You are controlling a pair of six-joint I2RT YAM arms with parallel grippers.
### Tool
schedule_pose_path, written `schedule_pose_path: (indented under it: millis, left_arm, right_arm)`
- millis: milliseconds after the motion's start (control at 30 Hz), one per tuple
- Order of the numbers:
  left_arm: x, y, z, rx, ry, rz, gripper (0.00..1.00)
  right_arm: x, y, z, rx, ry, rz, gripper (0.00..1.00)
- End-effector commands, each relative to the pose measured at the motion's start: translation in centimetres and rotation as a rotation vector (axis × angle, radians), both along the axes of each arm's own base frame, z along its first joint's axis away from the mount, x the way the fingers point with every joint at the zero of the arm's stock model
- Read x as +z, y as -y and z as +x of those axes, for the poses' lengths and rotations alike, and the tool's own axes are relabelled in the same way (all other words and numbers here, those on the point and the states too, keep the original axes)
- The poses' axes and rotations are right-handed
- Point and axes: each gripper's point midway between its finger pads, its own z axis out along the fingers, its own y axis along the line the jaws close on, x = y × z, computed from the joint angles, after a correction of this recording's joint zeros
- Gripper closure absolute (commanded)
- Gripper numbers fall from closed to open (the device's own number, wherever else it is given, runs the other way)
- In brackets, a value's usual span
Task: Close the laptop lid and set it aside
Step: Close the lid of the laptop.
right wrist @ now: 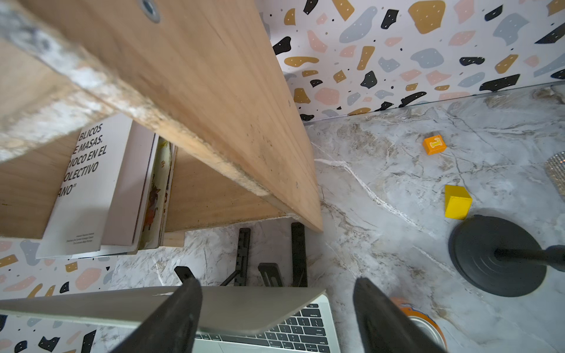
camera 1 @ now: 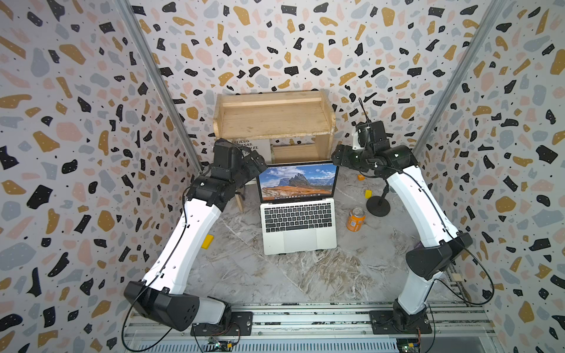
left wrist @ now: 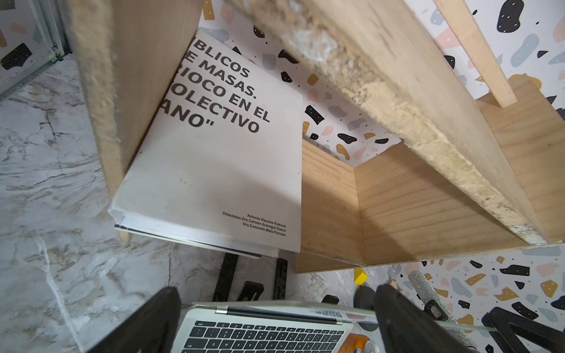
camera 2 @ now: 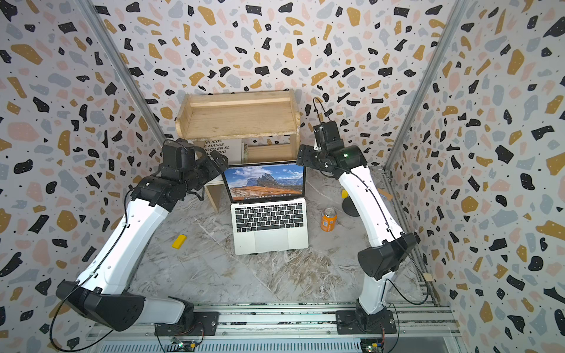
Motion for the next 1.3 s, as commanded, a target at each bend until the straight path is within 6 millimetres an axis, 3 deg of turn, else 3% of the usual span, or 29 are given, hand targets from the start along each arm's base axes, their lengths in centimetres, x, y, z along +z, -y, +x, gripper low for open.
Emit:
schedule_pose_path:
  millis: [0, 933, 1100, 1267]
  left_arm:
    - [1.2, 0.0, 0.0, -0.001, 0.047, 0.016, 0.0]
    - [-1.7, 0.7, -0.8, -0.041, -0.006, 0.04, 0.0]
    - [-1.3, 0.6, -1.2, -0.037, 0.007, 0.034, 0.0]
    - [1.4, -0.1, -1.9, -0.011, 0.079, 0.015, 0.0]
  right_arm:
    - [0.8, 0.1, -0.4, 0.004, 0.015, -0.019, 0.17]
    - [0.0, -0.3, -1.1, 0.017, -0.004, -0.039, 0.17]
    - [-0.1, -0.3, -1.3, 0.017, -0.004, -0.039, 0.17]
    - [-0.3, -0.3, -1.3, 0.02, -0.006, -0.041, 0.17]
